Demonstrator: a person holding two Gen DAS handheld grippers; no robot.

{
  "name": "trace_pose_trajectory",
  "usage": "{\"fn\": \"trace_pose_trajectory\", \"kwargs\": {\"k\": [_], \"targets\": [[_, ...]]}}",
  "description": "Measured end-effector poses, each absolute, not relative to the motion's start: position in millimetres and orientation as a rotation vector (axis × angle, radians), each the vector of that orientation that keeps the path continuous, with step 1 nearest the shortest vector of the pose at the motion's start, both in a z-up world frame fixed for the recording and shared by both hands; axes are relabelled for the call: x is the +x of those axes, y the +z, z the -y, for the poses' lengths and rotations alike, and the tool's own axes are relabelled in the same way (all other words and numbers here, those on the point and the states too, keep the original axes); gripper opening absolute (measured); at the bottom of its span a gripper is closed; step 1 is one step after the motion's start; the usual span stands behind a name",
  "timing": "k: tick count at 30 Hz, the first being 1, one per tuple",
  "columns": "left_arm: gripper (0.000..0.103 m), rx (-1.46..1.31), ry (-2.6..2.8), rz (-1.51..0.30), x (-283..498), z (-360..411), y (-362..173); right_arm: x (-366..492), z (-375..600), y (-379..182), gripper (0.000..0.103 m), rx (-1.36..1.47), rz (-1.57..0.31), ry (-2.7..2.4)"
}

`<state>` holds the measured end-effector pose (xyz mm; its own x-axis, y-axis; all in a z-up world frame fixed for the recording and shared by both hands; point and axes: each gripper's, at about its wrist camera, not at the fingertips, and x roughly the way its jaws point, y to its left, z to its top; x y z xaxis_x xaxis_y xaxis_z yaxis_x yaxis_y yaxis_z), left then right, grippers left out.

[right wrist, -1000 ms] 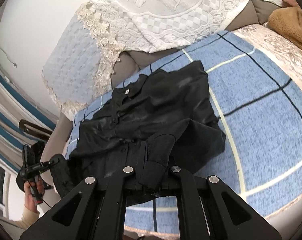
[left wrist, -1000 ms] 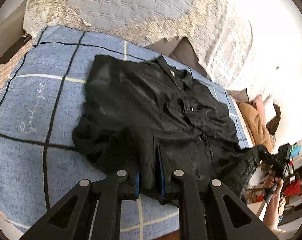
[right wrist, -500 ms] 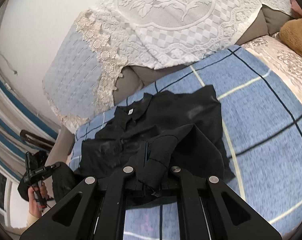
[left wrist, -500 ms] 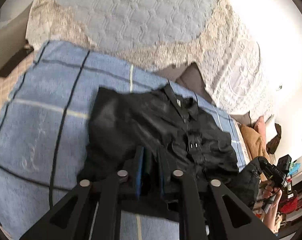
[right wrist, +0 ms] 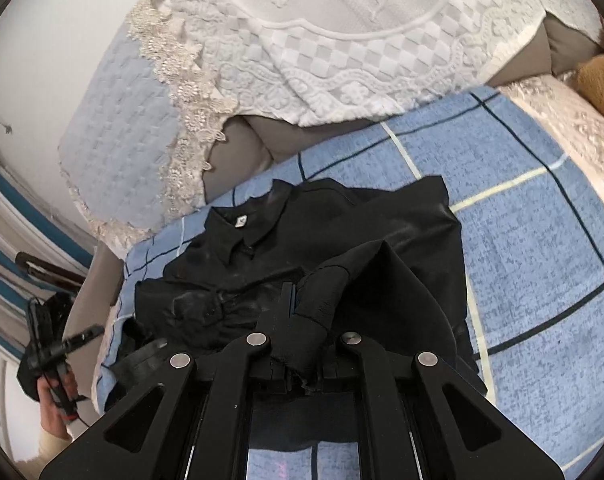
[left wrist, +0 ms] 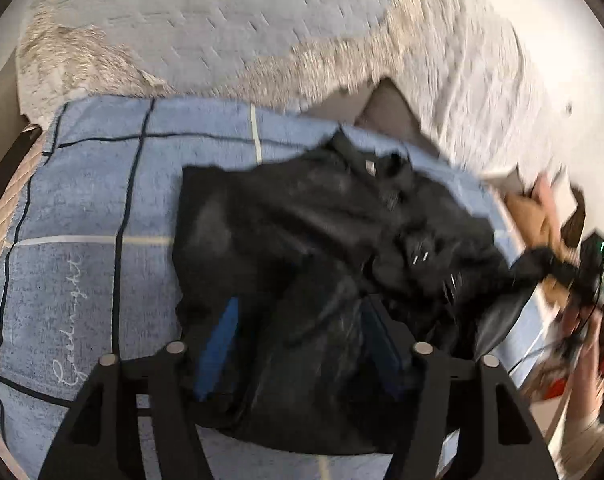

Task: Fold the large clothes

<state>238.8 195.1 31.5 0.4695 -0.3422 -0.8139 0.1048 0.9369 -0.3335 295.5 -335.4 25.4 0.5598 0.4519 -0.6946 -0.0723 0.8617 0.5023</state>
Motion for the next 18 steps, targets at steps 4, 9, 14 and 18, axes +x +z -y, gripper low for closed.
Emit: {"fn": "trace_pose_trajectory", "kwargs": {"k": [4, 9, 14, 18], "targets": [[0.074, -0.129, -0.275, -1.073, 244, -188, 20, 298, 336, 18, 0.007, 0.440, -0.952, 0.304], [0.074, -0.026, -0.348, -1.110, 253, -174, 4, 301, 338, 6, 0.007, 0.429, -0.983, 0.282], [0.073, 0.076, -0.418, -1.161, 259, -151, -13, 302, 338, -1, 0.009, 0.384, -1.007, 0.283], [0.043, 0.077, -0.407, -1.182, 261, -146, -24, 304, 342, -6, 0.020, 0.376, -1.051, 0.280]]}}
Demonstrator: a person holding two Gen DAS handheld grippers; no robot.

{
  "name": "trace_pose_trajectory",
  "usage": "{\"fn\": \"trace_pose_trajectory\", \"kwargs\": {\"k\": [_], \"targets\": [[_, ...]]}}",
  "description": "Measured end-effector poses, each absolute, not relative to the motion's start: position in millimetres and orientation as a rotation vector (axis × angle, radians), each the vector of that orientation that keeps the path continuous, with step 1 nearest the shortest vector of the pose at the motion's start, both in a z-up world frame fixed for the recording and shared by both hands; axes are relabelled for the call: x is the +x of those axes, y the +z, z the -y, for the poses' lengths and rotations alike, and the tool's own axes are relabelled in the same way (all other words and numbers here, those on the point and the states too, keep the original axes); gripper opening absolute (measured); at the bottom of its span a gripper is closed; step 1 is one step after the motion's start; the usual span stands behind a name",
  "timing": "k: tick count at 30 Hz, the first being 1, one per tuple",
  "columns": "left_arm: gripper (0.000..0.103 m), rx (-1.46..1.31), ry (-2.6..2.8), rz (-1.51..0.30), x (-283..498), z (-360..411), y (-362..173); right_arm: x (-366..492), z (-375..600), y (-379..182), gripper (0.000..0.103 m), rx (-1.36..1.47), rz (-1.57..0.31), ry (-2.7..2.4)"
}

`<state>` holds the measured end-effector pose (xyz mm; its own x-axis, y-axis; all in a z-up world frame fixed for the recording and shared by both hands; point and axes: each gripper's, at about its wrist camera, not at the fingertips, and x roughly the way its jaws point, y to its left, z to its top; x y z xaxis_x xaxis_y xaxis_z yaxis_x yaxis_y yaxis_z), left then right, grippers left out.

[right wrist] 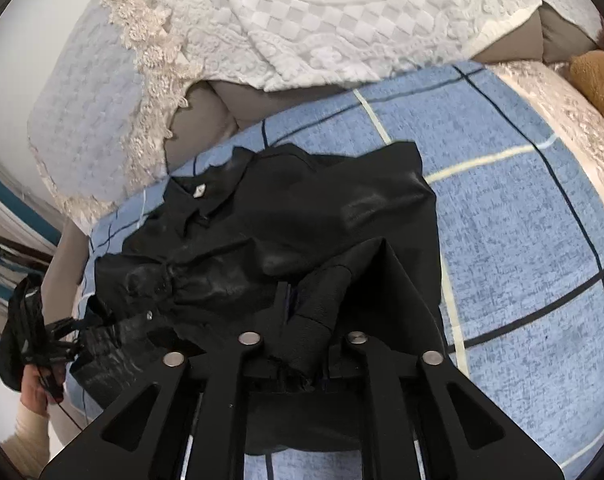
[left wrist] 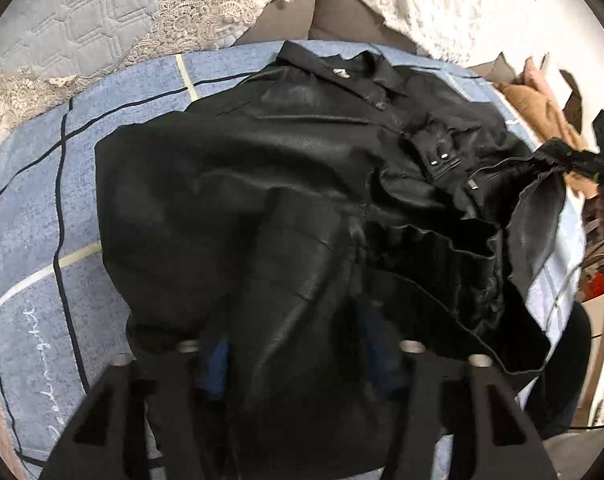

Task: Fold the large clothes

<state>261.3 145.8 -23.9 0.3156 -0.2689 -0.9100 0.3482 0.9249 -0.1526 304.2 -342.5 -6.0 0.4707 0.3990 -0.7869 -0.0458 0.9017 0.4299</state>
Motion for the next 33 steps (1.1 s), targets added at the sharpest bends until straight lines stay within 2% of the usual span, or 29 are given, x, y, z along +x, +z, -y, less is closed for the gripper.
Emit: {"fn": "trace_pose_trajectory", "kwargs": {"k": [1, 3, 4, 7, 9, 13, 20, 24, 28, 31, 33], "targets": [[0.037, 0.084, -0.395, -1.175, 261, -146, -23, 303, 346, -5, 0.024, 0.379, -1.045, 0.279], [0.032, 0.079, -0.371, -1.171, 259, -147, -23, 298, 357, 1, 0.045, 0.392, -1.015, 0.292], [0.028, 0.083, -0.362, -1.167, 259, -148, -21, 295, 364, 6, 0.047, 0.405, -0.993, 0.293], [0.025, 0.077, -0.344, -1.158, 259, -150, -18, 283, 382, 23, 0.048, 0.353, -0.902, 0.278], [0.025, 0.057, -0.341, -1.156, 259, -153, -16, 275, 384, 28, 0.053, 0.239, -0.861, 0.258], [0.025, 0.009, -0.330, -1.152, 260, -156, -17, 281, 366, 12, 0.053, -0.006, -0.910, 0.257], [0.030, -0.036, -0.357, -1.133, 261, -154, -14, 311, 342, 5, 0.053, -0.032, -0.848, 0.402], [0.037, -0.009, -0.379, -1.150, 265, -145, -17, 336, 312, -14, 0.053, -0.138, -0.938, 0.439], [0.038, 0.026, -0.409, -1.130, 264, -135, -17, 344, 294, -30, 0.052, -0.165, -1.003, 0.496], [0.038, 0.059, -0.428, -1.125, 266, -131, -18, 342, 287, -34, 0.033, -0.178, -1.003, 0.503], [0.037, 0.067, -0.415, -1.151, 272, -129, -21, 343, 283, -38, 0.005, -0.192, -1.020, 0.489]]}}
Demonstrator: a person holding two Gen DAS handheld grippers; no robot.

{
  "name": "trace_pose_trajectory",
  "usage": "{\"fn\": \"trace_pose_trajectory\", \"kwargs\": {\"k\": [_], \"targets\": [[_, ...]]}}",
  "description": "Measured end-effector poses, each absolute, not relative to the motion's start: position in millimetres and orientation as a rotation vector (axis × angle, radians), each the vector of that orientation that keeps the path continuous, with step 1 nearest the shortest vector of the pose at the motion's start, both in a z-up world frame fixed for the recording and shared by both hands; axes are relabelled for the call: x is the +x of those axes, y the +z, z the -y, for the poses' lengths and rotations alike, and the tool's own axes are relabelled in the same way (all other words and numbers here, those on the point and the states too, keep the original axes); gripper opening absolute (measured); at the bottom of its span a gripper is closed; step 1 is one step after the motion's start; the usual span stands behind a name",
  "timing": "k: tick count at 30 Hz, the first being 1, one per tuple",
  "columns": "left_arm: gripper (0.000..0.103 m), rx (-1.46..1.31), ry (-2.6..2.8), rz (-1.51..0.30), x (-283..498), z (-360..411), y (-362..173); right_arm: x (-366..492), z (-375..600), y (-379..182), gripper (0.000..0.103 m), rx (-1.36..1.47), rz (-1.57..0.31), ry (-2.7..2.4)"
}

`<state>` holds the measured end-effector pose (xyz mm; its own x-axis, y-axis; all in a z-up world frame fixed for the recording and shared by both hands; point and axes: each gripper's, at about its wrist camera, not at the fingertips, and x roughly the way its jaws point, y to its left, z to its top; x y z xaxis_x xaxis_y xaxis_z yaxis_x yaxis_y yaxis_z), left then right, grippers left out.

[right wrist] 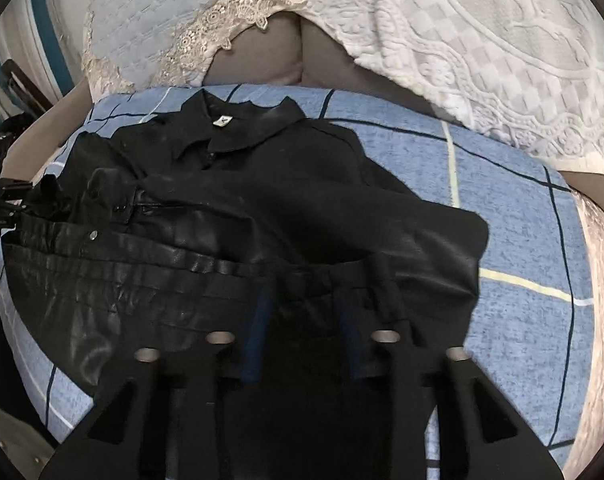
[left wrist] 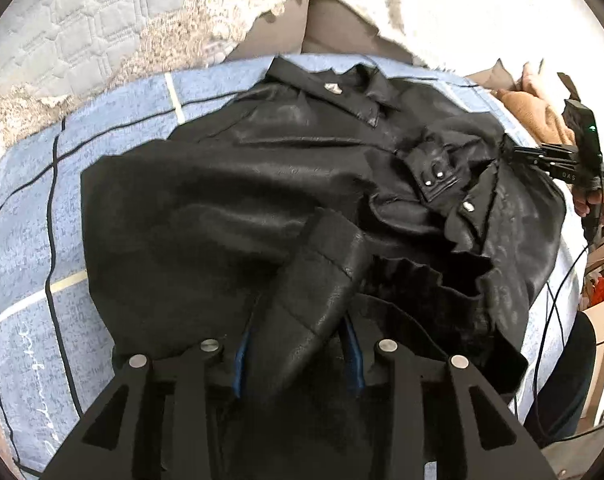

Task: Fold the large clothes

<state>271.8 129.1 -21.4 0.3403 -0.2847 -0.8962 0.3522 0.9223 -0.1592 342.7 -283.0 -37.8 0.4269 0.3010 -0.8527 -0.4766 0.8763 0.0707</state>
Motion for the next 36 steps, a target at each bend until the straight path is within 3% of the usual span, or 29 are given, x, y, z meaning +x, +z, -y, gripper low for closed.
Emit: {"fn": "trace_pose_trajectory", "kwargs": {"k": [4, 7, 15, 19, 20, 22, 24, 26, 33, 34, 36], "targets": [[0.018, 0.130, -0.410, -1.121, 269, -122, -17, 337, 279, -34, 0.000, -0.203, -1.009, 0.485], [0.011, 0.127, -0.390, -1.105, 268, -127, -9, 332, 284, -18, 0.000, -0.165, -0.955, 0.477], [0.008, -0.050, -0.311, -0.952, 266, -180, 38, 322, 330, 41, 0.000, -0.018, -0.801, 0.396], [0.008, -0.038, -0.300, -0.971, 267, -180, 31, 327, 333, 34, 0.000, -0.022, -0.856, 0.414], [0.008, -0.032, -0.293, -0.979, 266, -180, 27, 328, 330, 28, 0.003, -0.049, -0.878, 0.405], [0.008, -0.043, -0.277, -0.993, 266, -181, 20, 331, 324, 10, 0.022, -0.078, -0.938, 0.424], [0.008, -0.076, -0.269, -1.003, 267, -186, 15, 332, 324, -3, 0.053, -0.064, -0.966, 0.442], [0.008, -0.107, -0.266, -1.006, 267, -191, 14, 336, 325, -12, 0.057, -0.036, -0.975, 0.444], [0.008, -0.077, -0.254, -1.016, 270, -185, 12, 361, 310, -39, 0.055, -0.071, -1.090, 0.487], [0.008, -0.081, -0.256, -1.017, 271, -185, 12, 361, 305, -41, 0.049, -0.099, -1.095, 0.495], [0.008, -0.080, -0.245, -1.027, 273, -185, 10, 357, 297, -43, 0.014, -0.152, -1.088, 0.493]]}}
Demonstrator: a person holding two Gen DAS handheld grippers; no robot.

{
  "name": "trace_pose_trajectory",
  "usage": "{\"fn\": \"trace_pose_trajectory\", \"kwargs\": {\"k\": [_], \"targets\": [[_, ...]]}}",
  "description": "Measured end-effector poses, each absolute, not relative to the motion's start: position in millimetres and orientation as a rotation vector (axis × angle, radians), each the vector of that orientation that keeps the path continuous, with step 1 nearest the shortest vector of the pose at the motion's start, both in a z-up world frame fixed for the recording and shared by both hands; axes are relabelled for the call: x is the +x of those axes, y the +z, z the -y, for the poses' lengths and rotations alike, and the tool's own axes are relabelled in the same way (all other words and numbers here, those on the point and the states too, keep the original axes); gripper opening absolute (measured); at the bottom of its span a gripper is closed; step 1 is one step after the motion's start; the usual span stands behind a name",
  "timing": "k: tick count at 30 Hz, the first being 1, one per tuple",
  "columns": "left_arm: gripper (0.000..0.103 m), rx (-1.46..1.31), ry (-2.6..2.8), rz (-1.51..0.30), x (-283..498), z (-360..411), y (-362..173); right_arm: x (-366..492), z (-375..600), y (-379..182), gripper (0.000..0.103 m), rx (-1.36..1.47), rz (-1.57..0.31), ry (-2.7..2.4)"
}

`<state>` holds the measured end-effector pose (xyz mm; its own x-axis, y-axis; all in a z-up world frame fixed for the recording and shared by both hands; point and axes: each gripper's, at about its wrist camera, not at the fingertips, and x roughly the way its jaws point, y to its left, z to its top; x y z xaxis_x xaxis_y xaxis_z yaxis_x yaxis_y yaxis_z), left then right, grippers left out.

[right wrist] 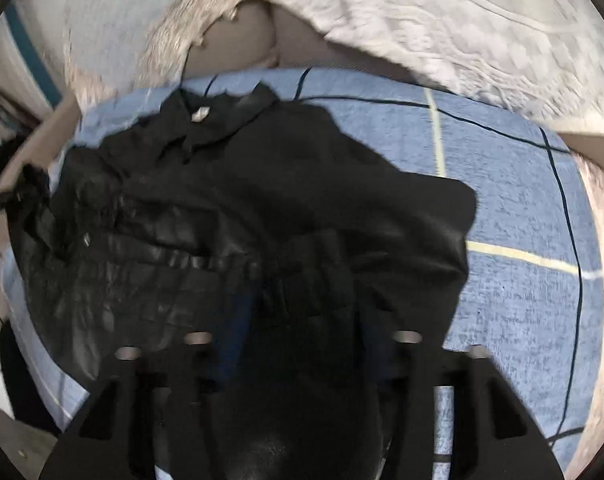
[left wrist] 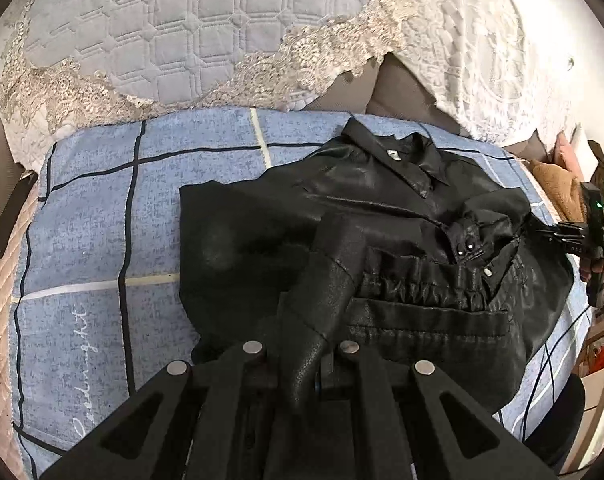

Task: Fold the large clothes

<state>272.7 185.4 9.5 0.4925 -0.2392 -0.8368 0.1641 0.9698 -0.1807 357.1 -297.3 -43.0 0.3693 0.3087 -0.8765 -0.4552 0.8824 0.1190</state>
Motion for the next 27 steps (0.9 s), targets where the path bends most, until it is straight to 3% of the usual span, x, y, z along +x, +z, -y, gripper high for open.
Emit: {"fn": "trace_pose_trajectory", "kwargs": {"k": [2, 9, 16, 20, 24, 27], "targets": [[0.008, -0.083, -0.243, -1.019, 272, -186, 11, 352, 299, -39, 0.006, -0.134, -1.073, 0.497], [0.008, -0.146, -0.219, -0.943, 274, -199, 29, 333, 339, 23, 0.005, 0.074, -0.836, 0.497], [0.008, -0.248, -0.150, -0.796, 295, -226, 55, 354, 363, 37, 0.005, 0.168, -0.721, 0.395], [0.008, -0.293, -0.113, -0.826, 322, -231, 34, 383, 378, 5, 0.005, 0.257, -0.785, 0.283], [0.008, -0.110, -0.044, -0.971, 355, -205, -8, 412, 349, -38, 0.006, 0.144, -0.930, 0.194], [0.008, -0.161, -0.042, -0.968, 364, -213, -9, 420, 345, -52, 0.006, 0.097, -0.967, 0.146]]}}
